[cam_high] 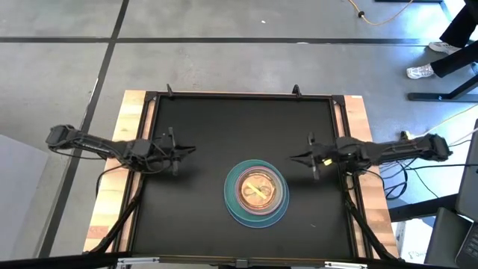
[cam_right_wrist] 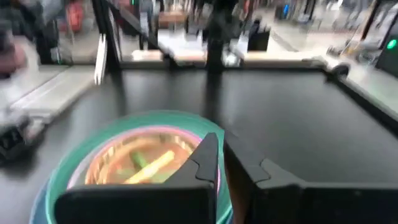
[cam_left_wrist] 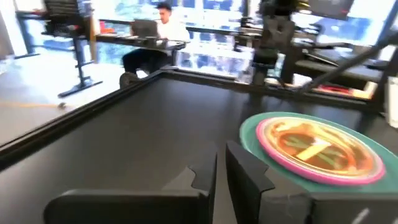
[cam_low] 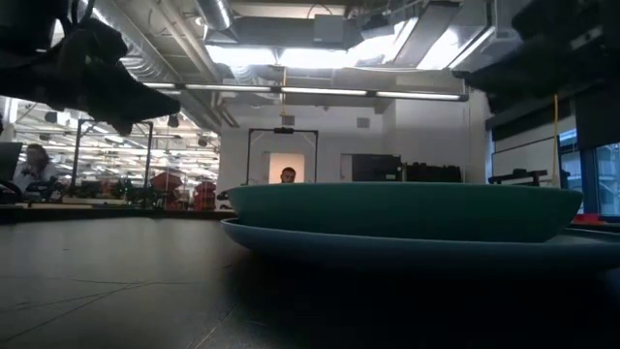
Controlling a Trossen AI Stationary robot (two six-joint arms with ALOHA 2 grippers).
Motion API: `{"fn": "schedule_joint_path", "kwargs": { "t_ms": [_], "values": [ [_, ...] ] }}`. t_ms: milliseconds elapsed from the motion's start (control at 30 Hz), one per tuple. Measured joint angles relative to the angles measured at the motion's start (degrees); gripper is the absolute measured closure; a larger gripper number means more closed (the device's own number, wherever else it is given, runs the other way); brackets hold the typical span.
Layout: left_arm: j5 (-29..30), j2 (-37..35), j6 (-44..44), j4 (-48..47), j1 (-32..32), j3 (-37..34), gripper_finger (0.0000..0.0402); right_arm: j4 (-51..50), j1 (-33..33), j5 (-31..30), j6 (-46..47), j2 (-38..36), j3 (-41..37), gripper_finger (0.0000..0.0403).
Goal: Stack plastic plates
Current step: Return to Home Position
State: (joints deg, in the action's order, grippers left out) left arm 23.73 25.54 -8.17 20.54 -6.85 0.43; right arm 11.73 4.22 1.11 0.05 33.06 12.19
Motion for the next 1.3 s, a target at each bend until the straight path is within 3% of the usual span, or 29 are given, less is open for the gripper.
{"fn": "schedule_joint_path", "kwargs": {
  "t_ms": [167,300,433,933,1100,1300],
  "values": [
    [-4.65,-4.16,2.67,-0.62,-0.06,0.0,0.0385,0.02,-0.54,0.08,4.25,-13.04,-5.48,0.0393],
    [-4.85,-6.53,3.8,-2.69,-0.04,0.0,0.0392,-1.64,-0.54,3.05,4.5,-23.69,-7.83,0.0395],
    [-4.9,-8.92,2.89,-5.52,-0.04,0.0,0.0398,-7.2,-0.54,1.57,4.77,-32.45,-9.34,0.0395],
    [-3.19,-20.81,4.14,-17.14,-0.02,0.0,0.0401,-10.56,-0.52,-1.54,6.17,-32.57,-11.78,0.0395],
    [-3.71,-25.1,5.3,-17.1,-0.03,0.0,0.0401,-10.72,-0.52,-1.52,6.15,-32.48,-11.76,0.0395],
    [-3.67,-24.85,5.36,-17.1,-0.04,0.0,0.0401,-10.78,-0.52,-1.52,6.11,-32.46,-11.76,0.0395]
  ]
}}
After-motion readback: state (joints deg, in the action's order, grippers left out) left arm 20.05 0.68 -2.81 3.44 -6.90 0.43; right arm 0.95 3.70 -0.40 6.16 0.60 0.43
